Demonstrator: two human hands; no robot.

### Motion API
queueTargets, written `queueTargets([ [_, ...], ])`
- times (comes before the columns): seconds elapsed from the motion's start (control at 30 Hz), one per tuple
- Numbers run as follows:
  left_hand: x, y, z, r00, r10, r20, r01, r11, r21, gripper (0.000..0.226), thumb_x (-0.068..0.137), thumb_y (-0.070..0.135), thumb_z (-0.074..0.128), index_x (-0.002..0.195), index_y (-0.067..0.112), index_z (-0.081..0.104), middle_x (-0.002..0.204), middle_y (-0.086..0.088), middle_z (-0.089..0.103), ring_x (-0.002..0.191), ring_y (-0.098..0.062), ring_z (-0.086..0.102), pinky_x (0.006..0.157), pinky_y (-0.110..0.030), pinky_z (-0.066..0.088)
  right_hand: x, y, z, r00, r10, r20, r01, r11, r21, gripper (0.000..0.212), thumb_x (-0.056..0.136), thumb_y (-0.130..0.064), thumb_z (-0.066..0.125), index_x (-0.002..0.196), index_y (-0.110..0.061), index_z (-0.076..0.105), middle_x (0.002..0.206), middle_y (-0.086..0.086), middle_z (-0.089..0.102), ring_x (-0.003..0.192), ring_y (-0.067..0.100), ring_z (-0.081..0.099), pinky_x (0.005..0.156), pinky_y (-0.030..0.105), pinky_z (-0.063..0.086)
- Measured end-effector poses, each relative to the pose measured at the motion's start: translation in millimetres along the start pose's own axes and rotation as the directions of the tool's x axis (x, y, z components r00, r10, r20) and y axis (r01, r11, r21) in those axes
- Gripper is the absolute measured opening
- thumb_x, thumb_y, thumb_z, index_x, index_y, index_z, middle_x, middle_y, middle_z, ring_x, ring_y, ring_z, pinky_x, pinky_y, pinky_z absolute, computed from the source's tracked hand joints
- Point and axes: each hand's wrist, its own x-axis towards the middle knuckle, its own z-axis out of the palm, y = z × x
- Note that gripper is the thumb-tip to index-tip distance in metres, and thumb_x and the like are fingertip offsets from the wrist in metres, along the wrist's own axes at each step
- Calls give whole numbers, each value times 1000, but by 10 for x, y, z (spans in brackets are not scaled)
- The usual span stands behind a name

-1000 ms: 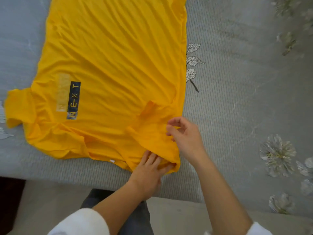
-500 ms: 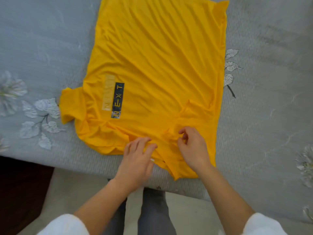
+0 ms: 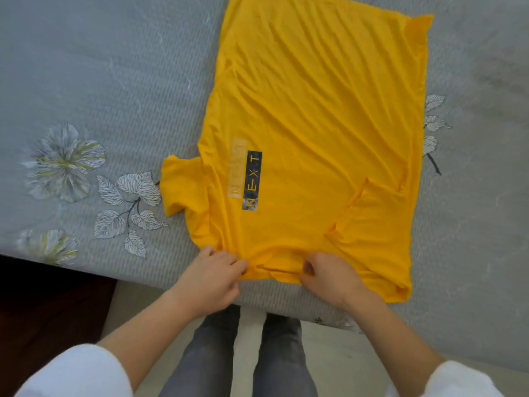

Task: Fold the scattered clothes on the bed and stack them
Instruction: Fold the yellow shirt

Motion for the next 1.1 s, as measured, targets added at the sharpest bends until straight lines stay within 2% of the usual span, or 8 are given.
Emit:
queueTargets([
  [0.1, -198, -61, -70, 952, -297, 68, 301, 883, -360, 18, 81, 39, 48, 73, 26, 59, 68, 11, 57, 64, -7, 55, 56, -26, 41, 126, -322, -98, 985, -30, -168, 60, 982, 181, 9, 91, -25, 53, 90, -17, 58, 90, 7, 66, 84, 26, 61, 65, 35, 42],
  [0.2, -152, -210, -195, 628, -774, 79, 585, 403, -704, 29, 92, 33, 56, 67, 19, 58, 64, 5, 58, 63, -12, 54, 60, -33, 40, 289, -722, -62, 979, -70, -189, 128, 941, 312, 13, 88, -26, 61, 97, -19, 54, 91, 1, 60, 82, 19, 57, 69, 35, 46],
  [0.33, 159, -561, -356, 220, -871, 439, 313, -363, -878, 34, 91, 49, 53, 81, 18, 64, 81, -5, 69, 74, -19, 64, 65, -32, 50, 419, -1011, 164, 995, -79, -67, 88, 987, 138, 57, 76, -42, 75, 119, -23, 42, 121, -1, 41, 106, 19, 50, 83, 31, 48],
  [0.5, 380, -765, -406, 140, -834, 534, 59, -532, -845, 13, 86, 28, 68, 83, 18, 59, 95, -6, 66, 85, -19, 64, 75, -34, 53, 476, -1055, 209, 997, -59, -47, 61, 997, 40, 71, 74, -46, 77, 126, -23, 35, 128, 3, 35, 115, 22, 46, 87, 33, 48],
  [0.67, 127, -957, -424, -110, -896, 431, -77, -424, -902, 13, 90, 21, 50, 83, 15, 59, 93, -7, 64, 79, -16, 56, 69, -30, 44, 491, -1013, 153, 998, -61, 3, 59, 984, 167, 66, 69, -62, 72, 112, -27, 37, 121, -3, 33, 111, 18, 44, 85, 32, 45],
  [0.9, 75, -874, -439, -20, -978, 208, -47, -207, -977, 21, 96, 20, 47, 76, 22, 54, 79, 4, 56, 67, -2, 50, 65, -25, 42, 421, -975, 248, 997, -73, -36, 78, 985, 155, 65, 70, -61, 71, 115, -30, 37, 119, -5, 33, 110, 15, 41, 91, 32, 45],
  [1.0, 117, -634, -579, 337, -882, -328, 238, 417, -877, 14, 98, 26, 45, 89, 16, 50, 79, 11, 51, 67, 7, 46, 63, -14, 37, 414, -980, 311, 994, -70, -89, 83, 984, 157, 62, 71, -58, 71, 114, -28, 39, 116, -4, 34, 109, 16, 41, 90, 33, 45],
  [1.1, 112, -578, -415, 880, -298, -368, 134, 902, -411, 18, 93, 35, 45, 101, 20, 52, 135, 6, 52, 127, -4, 42, 104, -27, 33, 377, -937, 362, 985, -105, -135, 132, 969, 211, 60, 70, -51, 72, 118, -25, 45, 117, -2, 38, 109, 17, 43, 90, 32, 44],
])
